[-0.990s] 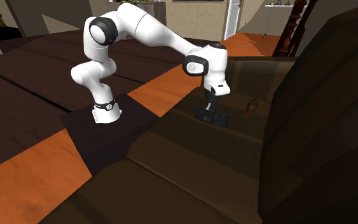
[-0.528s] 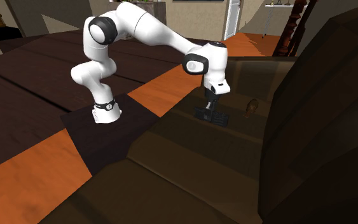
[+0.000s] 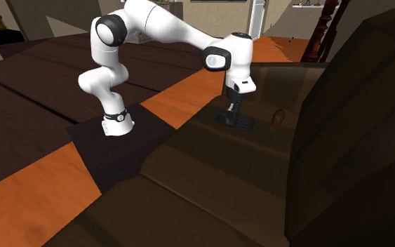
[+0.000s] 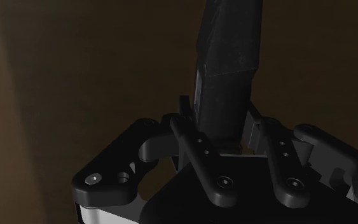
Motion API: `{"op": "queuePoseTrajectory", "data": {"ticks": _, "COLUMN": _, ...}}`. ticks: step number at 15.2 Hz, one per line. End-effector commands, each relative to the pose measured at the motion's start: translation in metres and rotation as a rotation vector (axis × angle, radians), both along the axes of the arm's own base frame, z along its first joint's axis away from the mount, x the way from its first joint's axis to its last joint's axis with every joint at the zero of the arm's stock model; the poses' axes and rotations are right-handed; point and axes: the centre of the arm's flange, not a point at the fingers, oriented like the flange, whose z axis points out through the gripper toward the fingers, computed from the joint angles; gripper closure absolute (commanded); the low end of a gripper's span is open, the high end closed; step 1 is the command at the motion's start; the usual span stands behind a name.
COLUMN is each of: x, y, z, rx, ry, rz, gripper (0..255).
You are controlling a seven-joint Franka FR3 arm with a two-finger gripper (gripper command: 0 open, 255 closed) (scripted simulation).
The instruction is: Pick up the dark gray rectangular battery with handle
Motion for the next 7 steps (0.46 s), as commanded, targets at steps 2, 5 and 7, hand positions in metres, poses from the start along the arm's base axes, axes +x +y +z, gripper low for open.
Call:
{"op": "queuePoseTrajectory", "data": {"ticks": 2, "x": 0.001, "y": 0.000, "z": 0.016, "rx": 0.000, "ry": 0.000, "rz": 0.000, "gripper": 255}}
{"op": "queuePoseTrajectory", "data": {"ticks": 5, "x": 0.001, "y": 0.000, "z": 0.032, "rx": 0.000, "ry": 0.000, "rz": 0.000, "gripper": 255}}
{"op": "queuePoseTrajectory", "data": {"ticks": 7, "x": 0.001, "y": 0.000, "z": 0.032, "rx": 0.000, "ry": 0.000, "rz": 0.000, "gripper": 255}}
